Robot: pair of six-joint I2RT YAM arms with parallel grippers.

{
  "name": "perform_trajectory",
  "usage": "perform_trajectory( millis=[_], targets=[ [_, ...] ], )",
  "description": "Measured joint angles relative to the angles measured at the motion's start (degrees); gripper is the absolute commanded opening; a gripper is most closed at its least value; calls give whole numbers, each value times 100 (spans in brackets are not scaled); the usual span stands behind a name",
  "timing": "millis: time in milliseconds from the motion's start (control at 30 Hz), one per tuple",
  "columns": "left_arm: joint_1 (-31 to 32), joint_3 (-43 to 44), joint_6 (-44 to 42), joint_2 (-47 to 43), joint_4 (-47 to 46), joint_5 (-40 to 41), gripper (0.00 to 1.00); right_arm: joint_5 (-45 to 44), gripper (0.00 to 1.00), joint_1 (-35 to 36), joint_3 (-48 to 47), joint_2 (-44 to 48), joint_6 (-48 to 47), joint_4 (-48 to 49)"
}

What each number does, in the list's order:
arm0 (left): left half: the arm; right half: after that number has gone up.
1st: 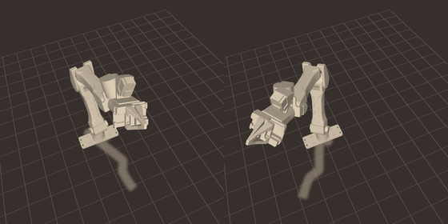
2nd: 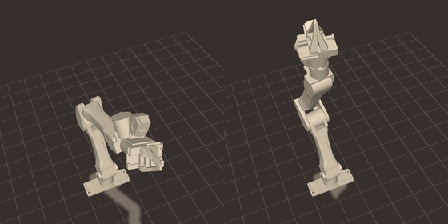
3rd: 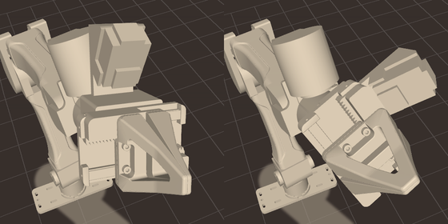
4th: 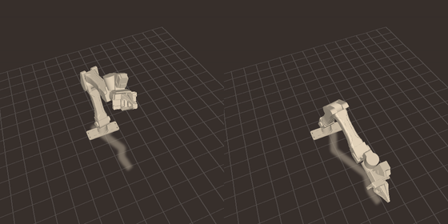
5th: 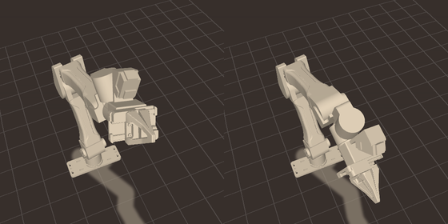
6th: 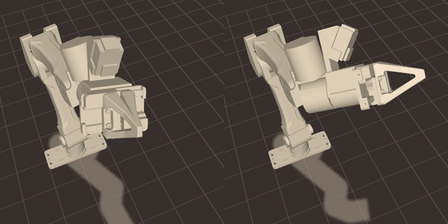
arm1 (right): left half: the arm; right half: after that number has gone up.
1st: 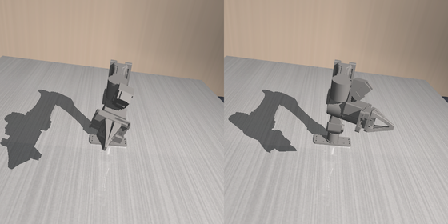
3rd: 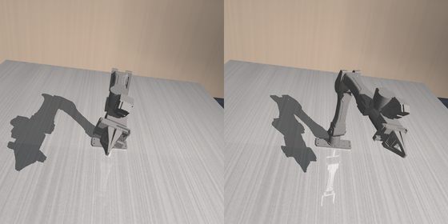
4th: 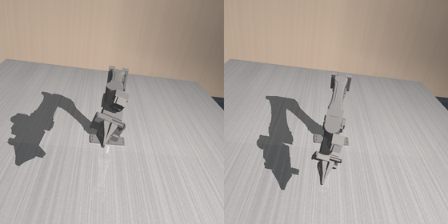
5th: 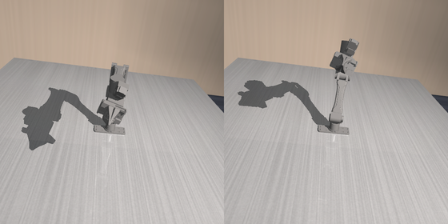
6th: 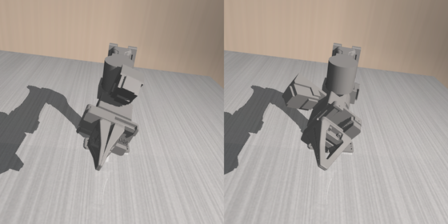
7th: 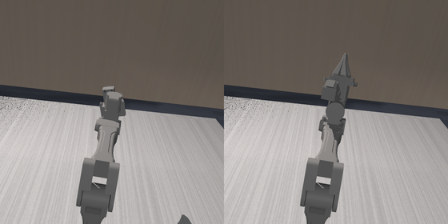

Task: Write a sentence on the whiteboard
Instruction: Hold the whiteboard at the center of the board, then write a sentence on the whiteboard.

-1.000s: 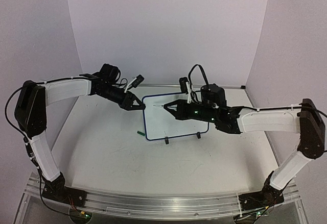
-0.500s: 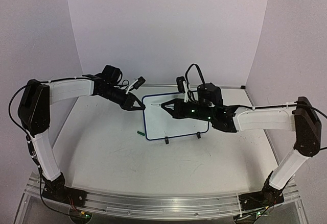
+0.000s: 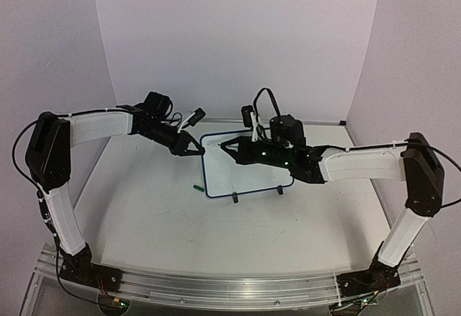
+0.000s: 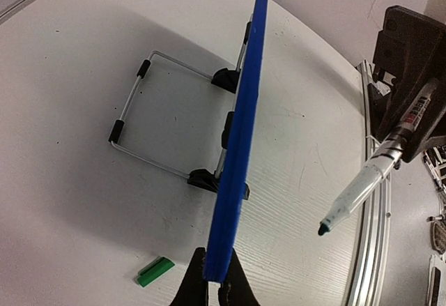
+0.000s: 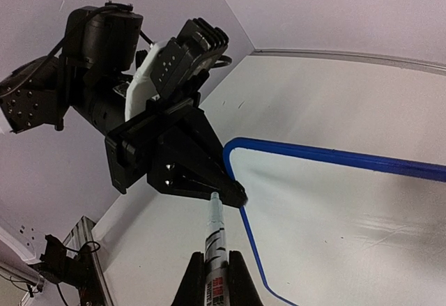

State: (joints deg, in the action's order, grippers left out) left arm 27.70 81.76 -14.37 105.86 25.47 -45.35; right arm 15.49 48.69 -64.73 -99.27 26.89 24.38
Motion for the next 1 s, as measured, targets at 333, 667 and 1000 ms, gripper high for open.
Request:
perform_trajectory(
  millis=[333, 667, 1000],
  targets=[
    [20, 0, -124, 0, 4, 7, 0, -191, 0, 26, -231, -222, -34, 4],
    [52, 0, -212, 0, 21, 9, 0, -413, 0, 26, -357, -419, -47, 2],
    [55, 0, -219, 0, 28, 40, 0, -739, 0, 86, -344, -424, -47, 20]
  ],
)
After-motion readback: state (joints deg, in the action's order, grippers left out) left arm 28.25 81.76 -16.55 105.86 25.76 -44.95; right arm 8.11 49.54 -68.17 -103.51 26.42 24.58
